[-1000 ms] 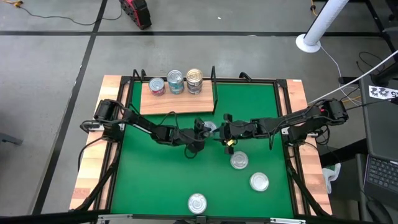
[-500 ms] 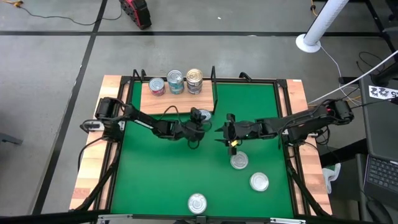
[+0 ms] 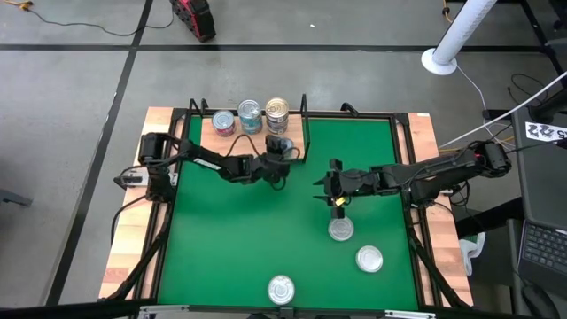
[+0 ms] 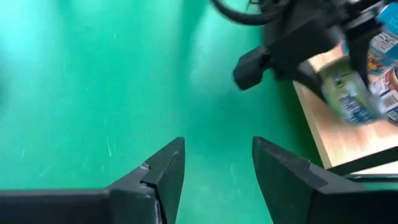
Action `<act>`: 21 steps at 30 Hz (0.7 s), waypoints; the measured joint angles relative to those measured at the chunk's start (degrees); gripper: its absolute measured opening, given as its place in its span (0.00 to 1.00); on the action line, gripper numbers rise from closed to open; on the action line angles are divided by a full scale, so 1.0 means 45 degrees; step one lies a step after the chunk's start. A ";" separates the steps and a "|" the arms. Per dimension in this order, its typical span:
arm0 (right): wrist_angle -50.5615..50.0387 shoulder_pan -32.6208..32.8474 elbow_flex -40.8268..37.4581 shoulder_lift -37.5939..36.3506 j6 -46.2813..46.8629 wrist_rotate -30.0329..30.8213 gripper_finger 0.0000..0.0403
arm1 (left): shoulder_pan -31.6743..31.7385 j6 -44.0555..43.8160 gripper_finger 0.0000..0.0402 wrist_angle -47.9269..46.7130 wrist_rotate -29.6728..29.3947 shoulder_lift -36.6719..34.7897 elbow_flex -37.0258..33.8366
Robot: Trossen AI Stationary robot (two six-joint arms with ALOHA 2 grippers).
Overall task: Stack canned seafood by type on shelf
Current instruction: Put the green tuna can on the shelf
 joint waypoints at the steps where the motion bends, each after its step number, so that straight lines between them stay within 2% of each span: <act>1: -0.0105 -0.0002 0.0000 0.0000 0.0000 0.0000 0.46 | 0.0085 -0.0001 0.35 -0.0016 -0.0010 0.0000 0.0000; 9: -0.0239 -0.0007 0.0000 0.0010 0.0000 0.0005 0.46 | 0.0271 -0.0848 0.44 -0.0311 0.0073 0.0000 0.0000; 15: -0.0239 -0.0007 0.0000 0.0015 0.0002 0.0010 0.46 | 0.0389 -0.2451 0.55 -0.0316 0.0078 0.0000 0.0000; 21: -0.0398 -0.0007 0.0000 0.0015 0.0005 0.0005 0.46 | 0.0402 -0.3132 0.65 -0.0321 0.0078 0.0000 0.0000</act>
